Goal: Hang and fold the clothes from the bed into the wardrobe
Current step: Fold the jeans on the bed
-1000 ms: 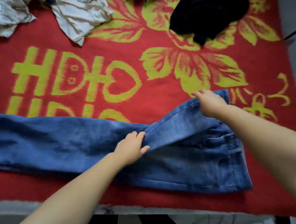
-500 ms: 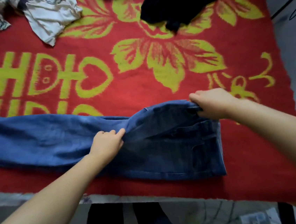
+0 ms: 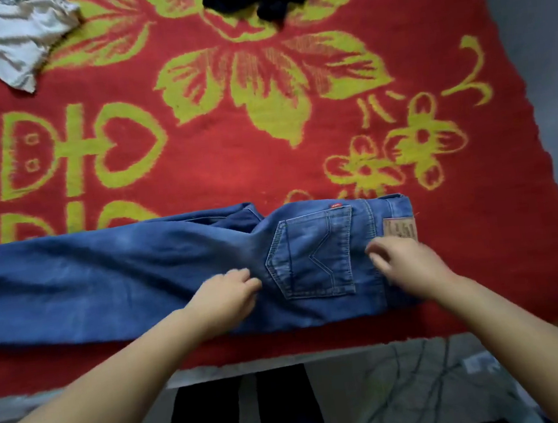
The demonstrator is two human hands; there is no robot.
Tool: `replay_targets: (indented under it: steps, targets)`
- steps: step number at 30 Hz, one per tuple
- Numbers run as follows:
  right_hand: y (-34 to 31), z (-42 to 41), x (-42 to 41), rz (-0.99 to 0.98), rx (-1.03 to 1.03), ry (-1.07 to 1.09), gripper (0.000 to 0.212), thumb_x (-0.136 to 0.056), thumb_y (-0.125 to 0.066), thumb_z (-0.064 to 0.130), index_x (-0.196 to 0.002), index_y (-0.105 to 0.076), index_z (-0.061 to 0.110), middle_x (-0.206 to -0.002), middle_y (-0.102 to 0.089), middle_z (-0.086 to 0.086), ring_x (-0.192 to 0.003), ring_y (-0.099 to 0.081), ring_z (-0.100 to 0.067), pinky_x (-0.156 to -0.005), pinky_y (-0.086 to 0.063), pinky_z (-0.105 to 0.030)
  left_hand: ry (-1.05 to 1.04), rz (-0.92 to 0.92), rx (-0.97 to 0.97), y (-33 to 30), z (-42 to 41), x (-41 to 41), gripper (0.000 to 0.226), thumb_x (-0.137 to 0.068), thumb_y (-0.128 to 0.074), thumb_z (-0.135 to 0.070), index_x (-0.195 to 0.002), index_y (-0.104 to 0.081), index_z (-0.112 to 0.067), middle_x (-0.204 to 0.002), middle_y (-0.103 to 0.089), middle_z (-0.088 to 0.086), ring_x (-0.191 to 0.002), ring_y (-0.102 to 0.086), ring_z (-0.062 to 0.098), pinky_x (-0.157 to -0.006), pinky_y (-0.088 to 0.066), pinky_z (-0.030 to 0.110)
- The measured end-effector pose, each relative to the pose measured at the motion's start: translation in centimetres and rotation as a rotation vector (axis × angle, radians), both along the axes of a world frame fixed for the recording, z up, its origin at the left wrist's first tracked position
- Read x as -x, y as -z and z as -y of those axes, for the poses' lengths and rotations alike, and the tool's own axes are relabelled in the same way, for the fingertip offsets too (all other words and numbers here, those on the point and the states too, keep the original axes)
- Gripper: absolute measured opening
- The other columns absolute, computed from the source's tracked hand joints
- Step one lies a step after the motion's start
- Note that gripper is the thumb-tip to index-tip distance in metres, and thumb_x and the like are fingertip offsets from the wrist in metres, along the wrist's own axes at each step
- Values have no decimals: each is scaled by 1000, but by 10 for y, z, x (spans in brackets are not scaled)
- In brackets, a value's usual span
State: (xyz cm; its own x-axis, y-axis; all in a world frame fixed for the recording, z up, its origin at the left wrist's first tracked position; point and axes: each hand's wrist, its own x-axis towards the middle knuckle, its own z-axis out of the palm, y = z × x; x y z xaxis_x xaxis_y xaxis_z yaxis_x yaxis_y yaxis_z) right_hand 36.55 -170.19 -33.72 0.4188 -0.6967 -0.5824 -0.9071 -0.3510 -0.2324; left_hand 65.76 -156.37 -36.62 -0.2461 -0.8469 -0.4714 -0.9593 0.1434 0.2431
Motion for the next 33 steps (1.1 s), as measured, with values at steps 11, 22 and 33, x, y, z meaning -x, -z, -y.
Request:
replay_targets:
  steps: [11,22,33]
  targets:
    - [68,52,18,307,-254,1101,58,-79,-67,57,-112,-62,10,-107,-67,-8,-97,-64,-24,-84,-49,-32,-724,-47,171,21,94,11,36,-91,-59,-40,-101,-53,-6,-101,-60,15,-98,-58,38,-81,-40,44]
    - [75,82,49,82,309,817,45,-98,-47,39,-129,-47,6,-128,-54,-22,-121,-47,-38,-96,-39,-45,-509,-6,412,48,144,15,40,-94,-51,-40,-119,-57,-9,-123,-57,14,-118,-50,32,-109,-21,50]
    - [97,23,-62,21,415,-251,57,-94,-30,46,-147,-30,27,-157,-20,-3,-144,-10,-27,-109,-5,-65,-489,161,228,92,63,4,63,-95,-21,-51,-151,-8,-24,-159,-1,-1,-147,2,14,-110,5,63]
